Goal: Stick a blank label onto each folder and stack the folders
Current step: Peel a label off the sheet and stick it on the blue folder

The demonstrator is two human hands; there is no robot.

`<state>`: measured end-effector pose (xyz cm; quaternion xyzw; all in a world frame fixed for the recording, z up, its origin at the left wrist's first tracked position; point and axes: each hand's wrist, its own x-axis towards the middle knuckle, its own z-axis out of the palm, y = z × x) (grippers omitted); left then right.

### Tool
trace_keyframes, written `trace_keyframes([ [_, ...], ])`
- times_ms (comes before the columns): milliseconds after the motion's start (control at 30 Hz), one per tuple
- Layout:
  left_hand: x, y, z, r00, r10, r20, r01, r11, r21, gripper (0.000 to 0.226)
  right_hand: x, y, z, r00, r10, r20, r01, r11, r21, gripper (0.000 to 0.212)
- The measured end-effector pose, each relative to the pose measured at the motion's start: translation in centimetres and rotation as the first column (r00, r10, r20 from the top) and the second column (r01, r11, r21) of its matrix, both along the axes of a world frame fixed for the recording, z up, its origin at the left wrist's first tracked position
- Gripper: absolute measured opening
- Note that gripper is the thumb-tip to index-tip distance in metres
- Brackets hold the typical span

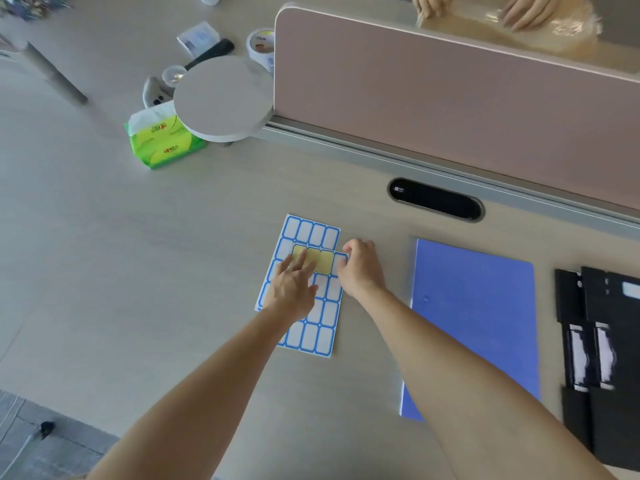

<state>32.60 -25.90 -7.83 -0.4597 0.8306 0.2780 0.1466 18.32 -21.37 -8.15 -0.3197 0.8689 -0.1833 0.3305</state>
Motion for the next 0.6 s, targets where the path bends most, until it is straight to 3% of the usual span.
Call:
trace_keyframes([
  [100, 0.0, 0.1, -0.1, 1.0, -0.012, 0.004, 0.012, 1.0, 0.012, 0.057, 0.0, 0.3, -0.3, 0.987, 0.145, -0.075, -0.146, 0.989, -0.005, 0.023],
  [200, 0.0, 0.2, -0.3, 1.0, -0.006, -0.004, 0.006, 1.0, 0.029, 0.058, -0.3, 0.1, -0.4, 0.993, 0.121, 0.001, -0.121, 0.992, 0.038, 0.03],
  [333, -0.1, 0.4, -0.4, 1.0, 0.0, -0.014, 0.001, 0.999, 0.052, 0.061, -0.5, -0.1, -0.2, 0.994, 0.094, 0.055, -0.096, 0.994, 0.042, 0.019],
  [600, -0.5, -1.1, 0.6, 0.948, 0.143, -0.286, -0.177, 0.979, -0.097, 0.05, -1.9, 0.1, 1.5, 0.979, 0.101, 0.179, -0.091, 0.994, -0.063, 0.004],
])
